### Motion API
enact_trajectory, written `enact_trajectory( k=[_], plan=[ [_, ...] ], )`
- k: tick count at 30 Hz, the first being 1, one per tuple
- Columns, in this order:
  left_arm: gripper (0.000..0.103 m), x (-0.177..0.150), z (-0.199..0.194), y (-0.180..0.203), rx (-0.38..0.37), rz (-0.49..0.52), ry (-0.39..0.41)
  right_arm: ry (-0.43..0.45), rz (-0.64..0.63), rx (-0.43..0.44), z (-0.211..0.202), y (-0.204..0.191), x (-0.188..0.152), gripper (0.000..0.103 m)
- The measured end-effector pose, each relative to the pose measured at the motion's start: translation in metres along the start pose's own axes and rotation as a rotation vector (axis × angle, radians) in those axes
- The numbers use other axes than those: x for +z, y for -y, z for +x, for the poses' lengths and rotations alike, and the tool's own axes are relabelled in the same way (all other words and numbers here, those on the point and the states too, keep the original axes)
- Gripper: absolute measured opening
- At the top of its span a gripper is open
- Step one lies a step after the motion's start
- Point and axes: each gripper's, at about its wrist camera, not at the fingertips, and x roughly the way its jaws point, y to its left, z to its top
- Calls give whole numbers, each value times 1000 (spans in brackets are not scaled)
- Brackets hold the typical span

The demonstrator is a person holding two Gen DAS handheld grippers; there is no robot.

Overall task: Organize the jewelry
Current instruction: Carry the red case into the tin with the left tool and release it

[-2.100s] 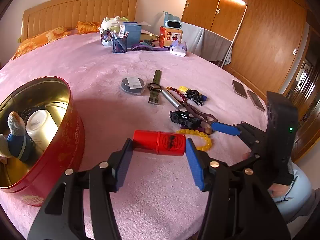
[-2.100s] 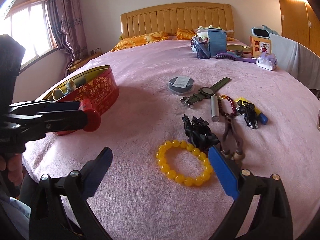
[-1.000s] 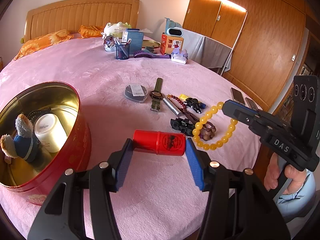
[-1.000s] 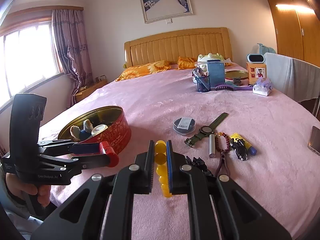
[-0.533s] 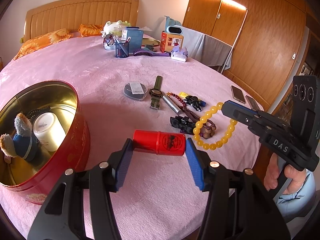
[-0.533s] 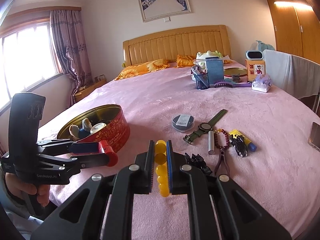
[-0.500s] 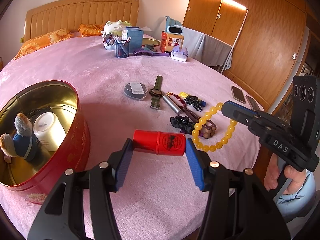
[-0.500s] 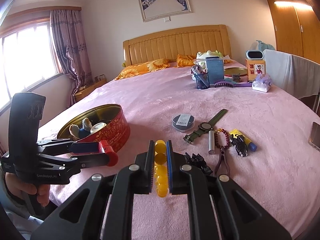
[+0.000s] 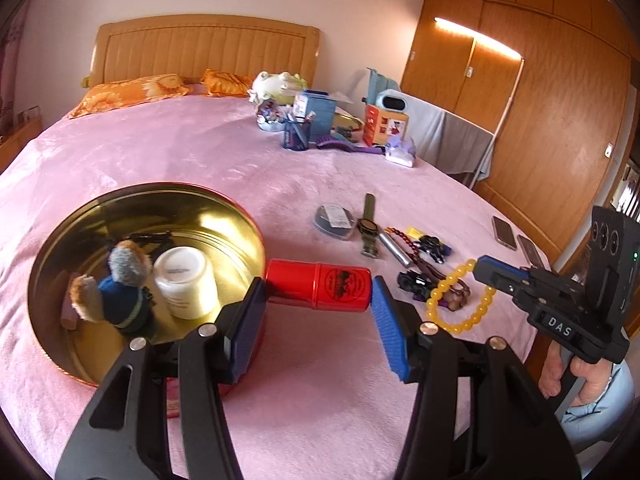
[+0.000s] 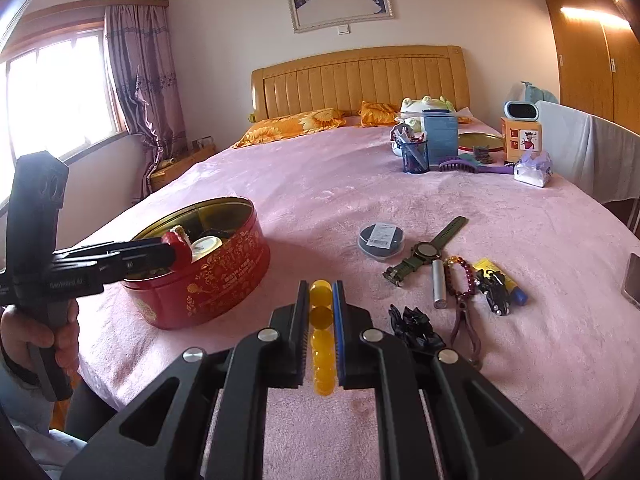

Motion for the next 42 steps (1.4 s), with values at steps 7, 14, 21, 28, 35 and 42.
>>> enact_trajectory(
  k=[7,14,21,28,35,42],
  plan=[
    [54,-5,-22,-53,113,-66,40,-13,-73,36,15,-43,13,12],
    [54,-15,-32,-90,136,-133,50,-20,-80,113,23,-74,26,12],
    [54,-18,-34,-103,137,-159,52,-32,-110,120,29,-89,29,12],
    [54,-2,-20,-112,130,-144,-21,-23,-109,112,26,-85,28,12],
    [54,21,31,-100,69,-18,-317,5,-87,115,16,-73,28,12],
    [54,17,86,-100,142,35,-622,40,-59,113,0,-56,23,12]
  ],
)
